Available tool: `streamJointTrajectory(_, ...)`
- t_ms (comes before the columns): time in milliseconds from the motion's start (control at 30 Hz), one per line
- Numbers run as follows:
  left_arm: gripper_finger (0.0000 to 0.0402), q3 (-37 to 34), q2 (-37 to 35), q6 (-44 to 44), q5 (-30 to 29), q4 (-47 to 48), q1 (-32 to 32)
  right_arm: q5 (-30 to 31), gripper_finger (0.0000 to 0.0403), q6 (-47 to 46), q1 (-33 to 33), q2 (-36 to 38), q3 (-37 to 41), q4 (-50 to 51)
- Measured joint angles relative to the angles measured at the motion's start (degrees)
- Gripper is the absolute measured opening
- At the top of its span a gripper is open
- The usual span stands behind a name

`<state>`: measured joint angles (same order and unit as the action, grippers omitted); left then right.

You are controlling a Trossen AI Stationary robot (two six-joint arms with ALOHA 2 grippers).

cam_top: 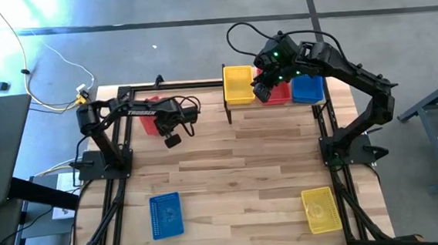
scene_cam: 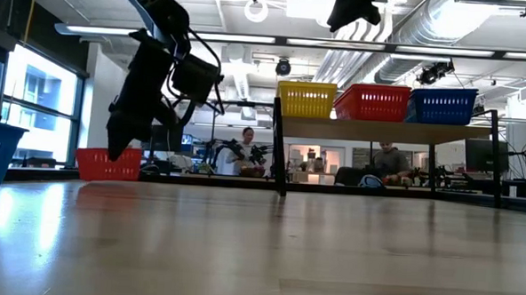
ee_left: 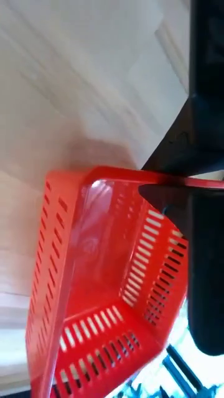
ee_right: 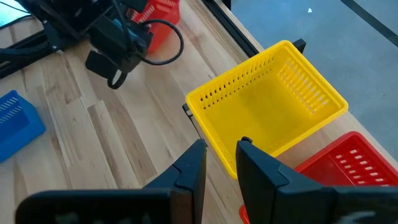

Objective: Stack baskets on shelf by color
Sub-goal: Stack the red basket on the stacked red baskets on the shelf

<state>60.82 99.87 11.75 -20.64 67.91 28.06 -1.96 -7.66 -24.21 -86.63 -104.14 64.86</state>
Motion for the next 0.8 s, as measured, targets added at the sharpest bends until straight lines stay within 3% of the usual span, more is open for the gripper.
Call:
streamJointTrajectory(267, 0.0004, 0.02, -5.64, 3.88, 1.08, 1.69, -3.9, 0.0, 0.0075, -1.39, 0.0, 0.0, 0.0, -0.02)
streamJointTrajectory(600, 0.0002, 3.21, -15.51, 7.13, 2.49, 1.8, -13.74, 0.04, 0.0075, -3.15, 1.07, 0.0, 0.0, -0.38)
streamJointTrajectory(800, 0.0001, 7.34, -18.22, 5.02, 0.87, 2.13, -20.61, 0.07, 0.0075, -10.78, 4.23, 0.0, -0.02, -2.59)
